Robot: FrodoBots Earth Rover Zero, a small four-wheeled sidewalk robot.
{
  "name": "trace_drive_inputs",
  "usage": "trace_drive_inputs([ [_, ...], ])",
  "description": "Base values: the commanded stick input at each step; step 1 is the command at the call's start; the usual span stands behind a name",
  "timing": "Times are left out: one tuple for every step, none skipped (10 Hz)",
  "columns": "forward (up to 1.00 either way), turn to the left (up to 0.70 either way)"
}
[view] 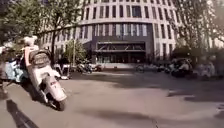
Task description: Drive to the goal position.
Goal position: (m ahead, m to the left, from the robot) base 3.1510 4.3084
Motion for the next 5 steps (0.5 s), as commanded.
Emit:
trace_drive_inputs([
  [0.45, 0.0],
  [0.45, 0.0],
  [0.45, 0.0],
  [0.45, 0.0],
  [0.45, 0.0],
])
